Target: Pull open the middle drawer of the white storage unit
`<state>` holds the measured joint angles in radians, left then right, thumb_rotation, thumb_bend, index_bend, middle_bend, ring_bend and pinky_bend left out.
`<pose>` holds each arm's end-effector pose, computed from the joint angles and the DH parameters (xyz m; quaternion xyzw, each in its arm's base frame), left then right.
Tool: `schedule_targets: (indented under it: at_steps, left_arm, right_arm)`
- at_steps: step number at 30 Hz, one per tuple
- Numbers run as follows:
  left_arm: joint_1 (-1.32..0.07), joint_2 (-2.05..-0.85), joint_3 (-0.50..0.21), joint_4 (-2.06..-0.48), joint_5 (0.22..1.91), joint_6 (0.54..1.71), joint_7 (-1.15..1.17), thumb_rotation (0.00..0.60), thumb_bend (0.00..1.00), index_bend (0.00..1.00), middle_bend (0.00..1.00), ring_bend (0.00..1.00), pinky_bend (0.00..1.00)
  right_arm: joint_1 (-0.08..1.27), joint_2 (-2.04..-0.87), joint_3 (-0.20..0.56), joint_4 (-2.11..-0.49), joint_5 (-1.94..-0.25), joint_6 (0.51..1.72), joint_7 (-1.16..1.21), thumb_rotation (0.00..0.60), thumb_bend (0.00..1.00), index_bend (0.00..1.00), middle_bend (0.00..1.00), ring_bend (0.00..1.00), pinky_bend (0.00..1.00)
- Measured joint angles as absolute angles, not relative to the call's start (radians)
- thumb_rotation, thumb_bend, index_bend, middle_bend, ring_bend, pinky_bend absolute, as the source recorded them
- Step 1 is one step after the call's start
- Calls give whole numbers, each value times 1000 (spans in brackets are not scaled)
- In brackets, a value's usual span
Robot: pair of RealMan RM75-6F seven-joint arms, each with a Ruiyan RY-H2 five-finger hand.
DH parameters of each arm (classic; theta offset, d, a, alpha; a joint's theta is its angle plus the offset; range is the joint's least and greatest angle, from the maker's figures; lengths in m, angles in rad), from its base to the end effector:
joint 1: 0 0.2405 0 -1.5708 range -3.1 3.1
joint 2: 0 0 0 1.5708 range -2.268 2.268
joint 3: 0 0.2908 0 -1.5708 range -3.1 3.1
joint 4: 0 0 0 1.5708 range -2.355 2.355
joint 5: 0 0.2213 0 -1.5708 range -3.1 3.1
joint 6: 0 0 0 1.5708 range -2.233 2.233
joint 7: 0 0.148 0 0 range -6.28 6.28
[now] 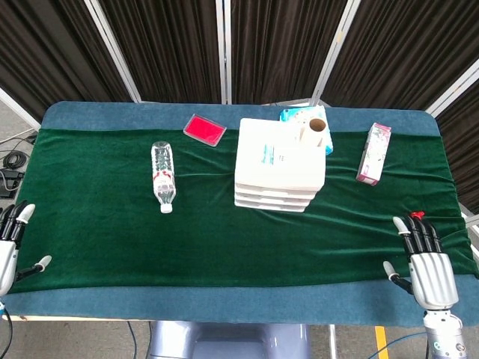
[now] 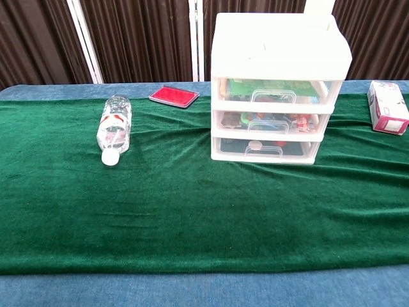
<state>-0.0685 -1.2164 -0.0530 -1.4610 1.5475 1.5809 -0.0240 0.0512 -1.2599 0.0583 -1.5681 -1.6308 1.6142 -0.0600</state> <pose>-0.3596 0.1843 0.1540 -0.5886 -0.3450 -0.4133 0.6031 -0.3233 -0.1766 0.1309 0.5869 -0.3413 0.4539 0.5771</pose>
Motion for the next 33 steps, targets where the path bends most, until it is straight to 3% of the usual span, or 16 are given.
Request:
schedule_targets:
  at_steps: [3,5,7,9,12,15,21,26,33]
  left_arm:
    - [-67,-1216,-52,-1462,1549,1585,-22,600,0,0,0,0,0]
    - [-65,-1215,-52,-1464,1551,1590,-23,600,0,0,0,0,0]
    - [-63,-1214,-53,-1465,1550,1593,-24,600,0,0,0,0,0]
    - [-63,-1214,-54,-1466,1549,1594,-23,600,0,0,0,0,0]
    - [-62,-1214,-54,-1467,1552,1597,-20,600,0,0,0,0,0]
    - [-61,-1214,-57,-1467,1549,1599,-22,600,0,0,0,0,0]
    - [-62,-1211,-59,-1467,1546,1598,-33,600,0,0,0,0,0]
    - [-60,-1209,-60,-1468,1549,1604,-43,600,0,0,0,0,0]
    - [-58,-1202,-59,-1473,1553,1608,-57,600,0,0,0,0,0]
  right_arm:
    - [53,-1254,52,-1578,-1633,1607,-30,600,167,22,0,0,22]
    - [55,-1248,46,-1588,-1642,1603,-3,600,165,32,55,79,154]
    - [57,-1243,41,-1599,-1651,1600,23,600,164,43,230,284,325]
    - [64,-1239,34,-1614,-1661,1590,52,600,164,56,487,559,502]
    - [79,-1237,28,-1637,-1661,1554,88,600,165,64,679,740,630]
    - [101,-1237,22,-1670,-1644,1494,135,600,171,64,784,832,713]
    - [173,-1226,19,-1776,-1578,1314,329,600,282,50,908,947,827]
    - [253,-1225,44,-1866,-1472,1157,468,600,386,42,923,959,836]
    - [329,-1265,118,-1908,-1328,1040,632,600,460,40,923,959,836]
